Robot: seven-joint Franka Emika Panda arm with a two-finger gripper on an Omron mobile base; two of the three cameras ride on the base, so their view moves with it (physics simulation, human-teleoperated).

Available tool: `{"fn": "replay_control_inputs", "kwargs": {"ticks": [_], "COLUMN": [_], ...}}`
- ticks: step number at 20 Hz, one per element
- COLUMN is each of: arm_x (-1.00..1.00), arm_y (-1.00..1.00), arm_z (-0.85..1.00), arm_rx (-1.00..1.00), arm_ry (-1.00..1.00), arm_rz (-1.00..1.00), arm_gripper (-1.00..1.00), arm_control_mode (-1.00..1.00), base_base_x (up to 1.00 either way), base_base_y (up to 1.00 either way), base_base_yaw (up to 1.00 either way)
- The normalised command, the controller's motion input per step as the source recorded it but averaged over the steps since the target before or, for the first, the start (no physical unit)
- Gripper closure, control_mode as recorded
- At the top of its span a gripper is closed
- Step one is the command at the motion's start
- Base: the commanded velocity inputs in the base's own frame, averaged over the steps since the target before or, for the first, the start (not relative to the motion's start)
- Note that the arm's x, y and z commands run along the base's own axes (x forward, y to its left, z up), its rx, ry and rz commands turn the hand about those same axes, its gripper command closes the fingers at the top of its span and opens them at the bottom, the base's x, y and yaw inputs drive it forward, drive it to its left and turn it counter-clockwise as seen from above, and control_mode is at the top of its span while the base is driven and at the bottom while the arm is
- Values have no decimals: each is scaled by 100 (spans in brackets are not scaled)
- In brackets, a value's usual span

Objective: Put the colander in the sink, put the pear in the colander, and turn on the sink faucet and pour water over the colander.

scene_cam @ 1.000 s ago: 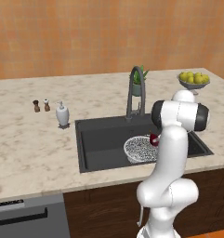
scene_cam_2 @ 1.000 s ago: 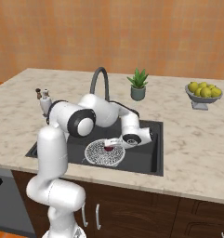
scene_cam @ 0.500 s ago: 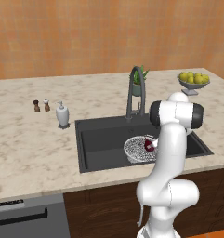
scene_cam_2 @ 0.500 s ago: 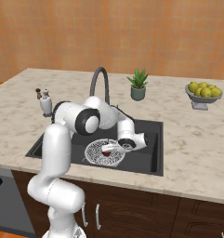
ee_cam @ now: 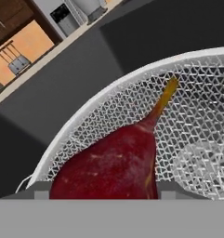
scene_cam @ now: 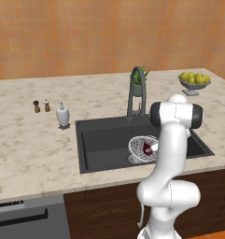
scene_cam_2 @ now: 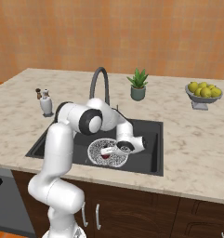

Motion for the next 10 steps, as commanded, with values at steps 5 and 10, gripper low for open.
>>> {"fn": "replay_control_inputs", "kwargs": {"ticks": [5, 10], "arm_x": [-9, -11], "arm_y": [7, 3], "arm_z": [18, 24], "arm_rx": [0, -1], "arm_ry": [-7, -10], "arm_rz": [0, 0], "arm_gripper": [-100, -100], "arm_control_mode": [-100, -100], "base_base_x": [0, 0], "base_base_y": [0, 0], "base_base_yaw": [0, 0]}}
